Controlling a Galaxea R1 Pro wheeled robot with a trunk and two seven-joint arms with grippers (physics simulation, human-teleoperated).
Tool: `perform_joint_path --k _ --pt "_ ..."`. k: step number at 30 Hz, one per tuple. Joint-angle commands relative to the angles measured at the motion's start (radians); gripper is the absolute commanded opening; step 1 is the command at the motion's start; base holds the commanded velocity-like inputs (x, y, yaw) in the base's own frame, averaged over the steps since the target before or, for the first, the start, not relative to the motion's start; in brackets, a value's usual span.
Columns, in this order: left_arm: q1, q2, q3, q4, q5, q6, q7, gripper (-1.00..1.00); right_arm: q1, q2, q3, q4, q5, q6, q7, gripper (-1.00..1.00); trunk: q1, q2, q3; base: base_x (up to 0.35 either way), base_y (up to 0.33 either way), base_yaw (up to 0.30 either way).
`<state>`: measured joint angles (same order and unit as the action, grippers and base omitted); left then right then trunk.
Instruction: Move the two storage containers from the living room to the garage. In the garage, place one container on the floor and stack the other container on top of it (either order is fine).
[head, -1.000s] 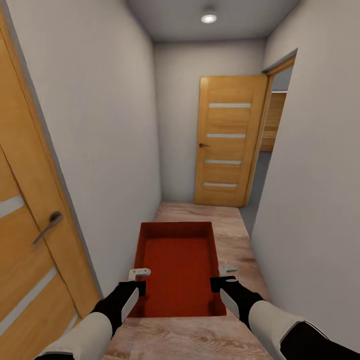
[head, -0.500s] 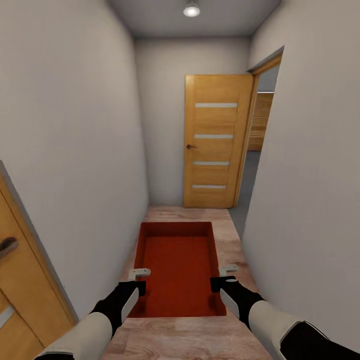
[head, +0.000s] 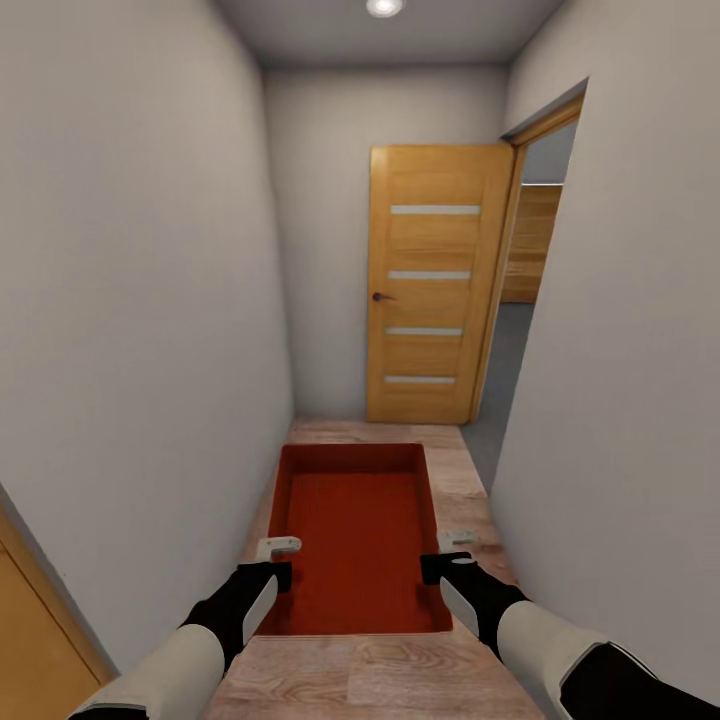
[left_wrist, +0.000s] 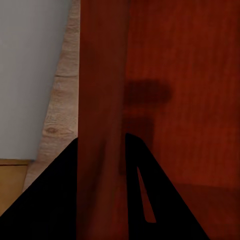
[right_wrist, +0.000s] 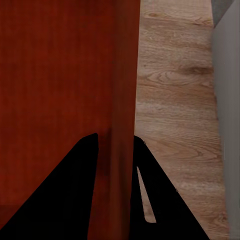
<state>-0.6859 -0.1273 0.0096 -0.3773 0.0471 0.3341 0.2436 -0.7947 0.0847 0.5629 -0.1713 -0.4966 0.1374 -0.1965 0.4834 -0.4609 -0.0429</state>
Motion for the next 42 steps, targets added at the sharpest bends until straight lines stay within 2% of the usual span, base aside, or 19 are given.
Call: perform_joint_path --k 1,15,42 --pt "0.000 0.029 -0.005 0.001 0.019 0.005 0.007 -1.00 -0.002 -0.008 0.003 -0.005 0.006 -0.027 -0.006 -1.00 0.001 -0.002 -0.002 0.321 0.000 0.000" --pt "0.000 0.029 -0.005 0.001 0.019 0.005 0.007 -1.00 -0.001 -0.008 0.003 -0.005 0.006 -0.027 -0.006 -1.00 0.001 -0.002 -0.002 0.321 0.000 -0.002" --pt "0.000 0.029 -0.005 0.001 0.019 0.005 0.007 -1.00 -0.001 -0.007 0.003 -0.005 0.006 -0.025 -0.006 -1.00 0.001 -0.002 0.009 0.321 0.000 -0.064"
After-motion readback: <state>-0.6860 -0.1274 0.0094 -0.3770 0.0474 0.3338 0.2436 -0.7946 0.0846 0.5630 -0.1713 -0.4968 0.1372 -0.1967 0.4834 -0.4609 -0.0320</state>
